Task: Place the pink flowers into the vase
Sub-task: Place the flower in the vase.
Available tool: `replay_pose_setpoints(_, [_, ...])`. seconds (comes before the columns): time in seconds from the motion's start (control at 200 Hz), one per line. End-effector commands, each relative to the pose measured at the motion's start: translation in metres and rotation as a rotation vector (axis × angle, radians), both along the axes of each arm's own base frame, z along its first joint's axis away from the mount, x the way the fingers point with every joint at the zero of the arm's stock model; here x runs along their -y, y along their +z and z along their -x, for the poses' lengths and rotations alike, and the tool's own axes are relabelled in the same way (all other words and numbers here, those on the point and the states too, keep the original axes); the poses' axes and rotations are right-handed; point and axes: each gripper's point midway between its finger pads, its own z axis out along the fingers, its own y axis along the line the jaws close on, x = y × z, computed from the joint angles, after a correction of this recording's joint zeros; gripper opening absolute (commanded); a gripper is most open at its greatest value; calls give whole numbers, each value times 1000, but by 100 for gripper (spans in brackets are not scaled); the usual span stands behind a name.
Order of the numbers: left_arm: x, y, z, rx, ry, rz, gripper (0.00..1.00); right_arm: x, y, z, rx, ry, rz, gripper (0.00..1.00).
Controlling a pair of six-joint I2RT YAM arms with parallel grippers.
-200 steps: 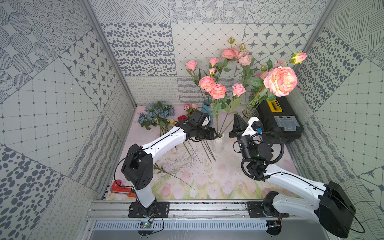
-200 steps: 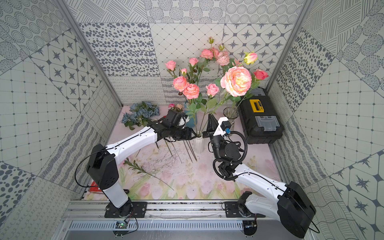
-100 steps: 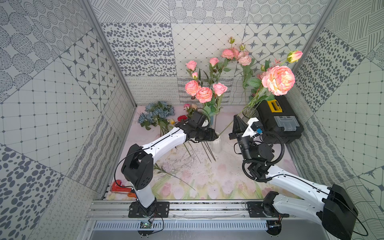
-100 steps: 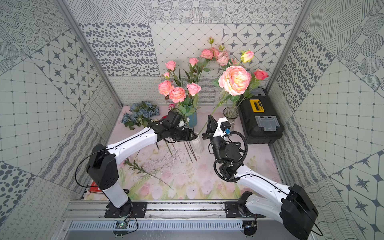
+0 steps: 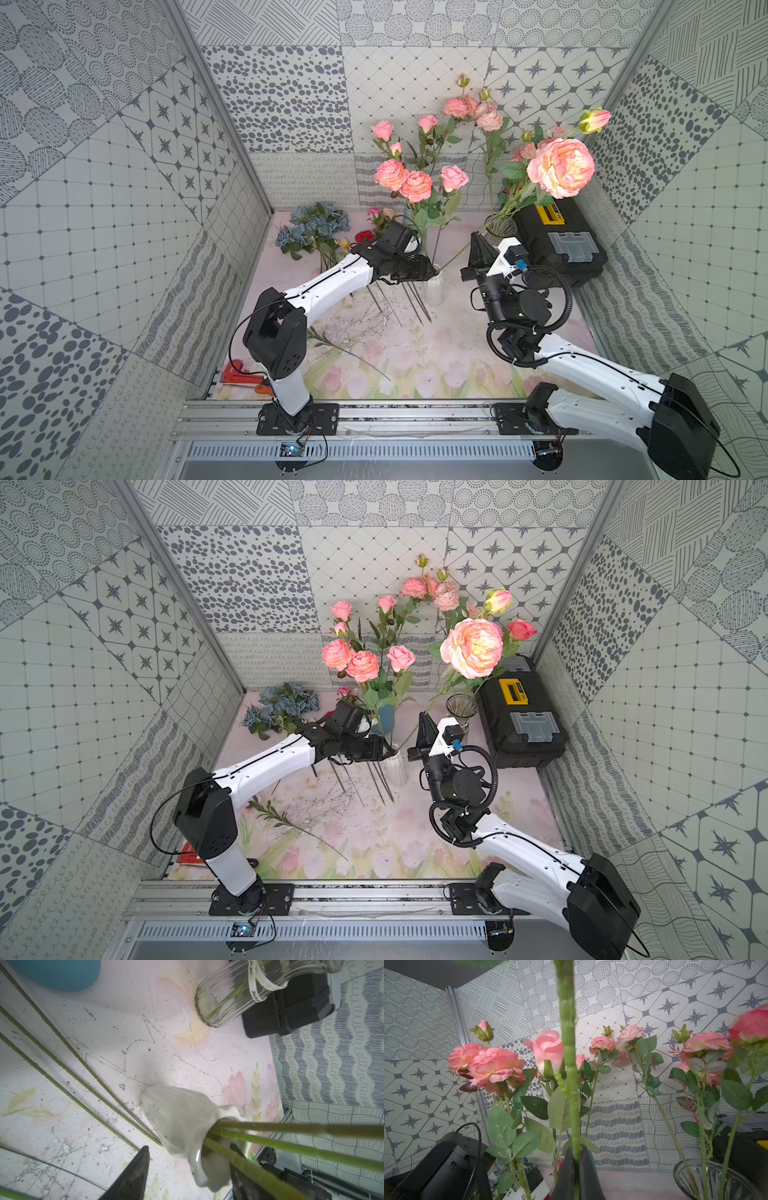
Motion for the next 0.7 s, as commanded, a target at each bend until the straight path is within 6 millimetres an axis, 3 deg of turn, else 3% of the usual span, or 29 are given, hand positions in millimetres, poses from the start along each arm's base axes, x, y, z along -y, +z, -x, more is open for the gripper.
replay_pose_setpoints(0.0, [5,3,-2,34,-18,-8,60,-6,-26,-4,-70,-9,83,0])
replay_pose_setpoints(0.39, [-8,8,0,86,20,-101,59,2,-26,1,-75,-28,93,0])
replay_pose_setpoints(0.695, [-10,8,-3,96,32,-119,58,-10,-20,2,-73,29,118,0])
